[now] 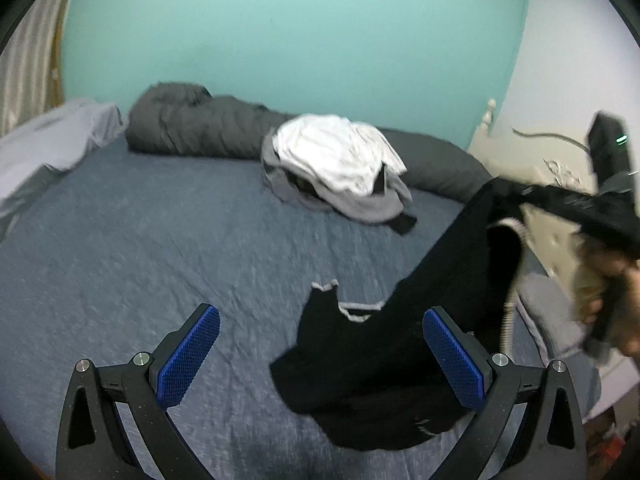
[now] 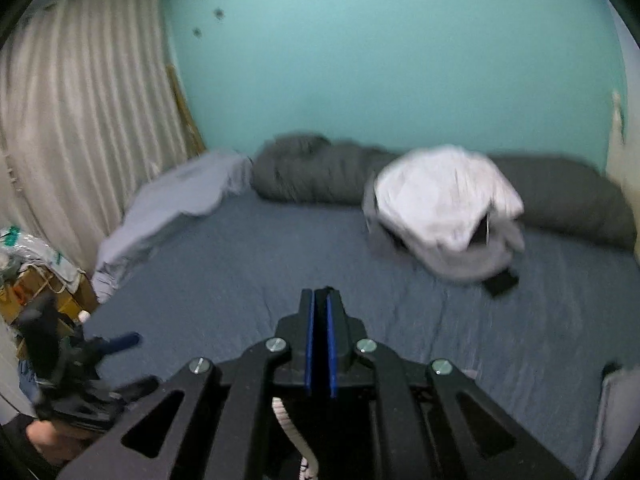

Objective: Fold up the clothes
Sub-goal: 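Lift the black sweatshirt off the pile with the right gripper, then lower the black sweatshirt onto the open sheet with the right gripper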

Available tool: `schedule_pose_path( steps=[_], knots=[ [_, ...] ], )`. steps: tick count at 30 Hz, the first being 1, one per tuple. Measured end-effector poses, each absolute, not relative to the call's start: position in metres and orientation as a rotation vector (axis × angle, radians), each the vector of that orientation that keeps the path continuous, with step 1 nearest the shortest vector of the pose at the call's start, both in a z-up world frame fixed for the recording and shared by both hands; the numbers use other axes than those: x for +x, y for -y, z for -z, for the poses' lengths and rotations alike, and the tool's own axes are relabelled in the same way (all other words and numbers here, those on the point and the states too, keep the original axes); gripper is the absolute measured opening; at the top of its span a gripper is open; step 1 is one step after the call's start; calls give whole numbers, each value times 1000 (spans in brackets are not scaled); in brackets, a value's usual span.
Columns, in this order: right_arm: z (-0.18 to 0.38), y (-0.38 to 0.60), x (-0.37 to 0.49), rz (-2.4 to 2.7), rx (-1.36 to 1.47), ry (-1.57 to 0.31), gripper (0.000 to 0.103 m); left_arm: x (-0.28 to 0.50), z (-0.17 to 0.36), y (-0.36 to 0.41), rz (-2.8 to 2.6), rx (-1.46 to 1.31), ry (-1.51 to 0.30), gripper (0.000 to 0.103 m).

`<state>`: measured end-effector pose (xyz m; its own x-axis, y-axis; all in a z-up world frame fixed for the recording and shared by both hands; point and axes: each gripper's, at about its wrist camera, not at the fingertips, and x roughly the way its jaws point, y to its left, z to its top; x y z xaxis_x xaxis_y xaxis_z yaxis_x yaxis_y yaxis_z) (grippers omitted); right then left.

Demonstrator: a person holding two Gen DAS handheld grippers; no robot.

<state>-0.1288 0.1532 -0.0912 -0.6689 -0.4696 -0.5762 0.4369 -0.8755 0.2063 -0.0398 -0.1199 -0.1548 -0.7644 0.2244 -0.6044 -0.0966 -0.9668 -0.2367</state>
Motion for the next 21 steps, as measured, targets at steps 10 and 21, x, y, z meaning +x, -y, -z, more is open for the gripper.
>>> schedule_pose_path(
  steps=[10, 21],
  knots=[
    [203, -178, -169, 2565, 1142, 90, 35, -64, 234, 107, -2676, -1184, 290, 103],
    [247, -291, -158, 2622, 1213, 290, 56, -119, 274, 61, -2564, -1272, 238, 103]
  ],
)
